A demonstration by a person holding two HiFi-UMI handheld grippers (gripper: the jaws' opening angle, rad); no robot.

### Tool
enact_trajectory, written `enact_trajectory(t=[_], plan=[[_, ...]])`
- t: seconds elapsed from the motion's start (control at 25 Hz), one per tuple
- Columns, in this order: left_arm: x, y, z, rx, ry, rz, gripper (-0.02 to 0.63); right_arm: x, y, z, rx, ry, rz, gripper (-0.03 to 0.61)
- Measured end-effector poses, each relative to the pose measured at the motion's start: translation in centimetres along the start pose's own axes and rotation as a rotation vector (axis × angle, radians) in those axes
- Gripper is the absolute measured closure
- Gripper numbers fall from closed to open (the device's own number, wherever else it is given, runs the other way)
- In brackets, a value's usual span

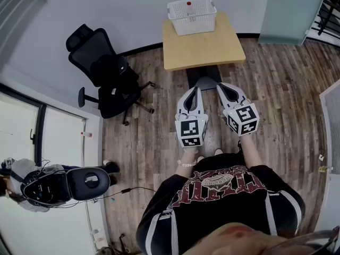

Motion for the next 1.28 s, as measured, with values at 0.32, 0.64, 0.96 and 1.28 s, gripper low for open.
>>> enact_trajectory(t=[0.32,0.64,0.96,1.28], plan=[[-0.5,0.3,2.5,-0.004,0.012,-0.017,0.566,1.4,-0.4,2.1,-0.011,-0.017,-0.004,0.561],[-0.9,0.6,4.1,-0.008,-0.004,-0.026,0.567,2.5,-0.5,3.3,-0.019,-0.038,-0.005,0.560],[-0.8,0.9,5.3,-0.037,0.009,-0.016,0.566,3.3,-1.0,4.1,-0.009,-0.028,-0.001,0.560],[-2.6,1.0,7.3,-0.040,0.035,-0.019,0.566,3.6,-0.6,6.8,-0.032,-0.025,-0.005,0.560]])
Point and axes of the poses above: the fingertips, and each gripper's own axes: z forward along the fingers, x to its right, y out of its underside, the point moved 1 cm from there along -z, backward along the fingers, and after that the axes turned 4 degrees about y, right-handed, at the moved point
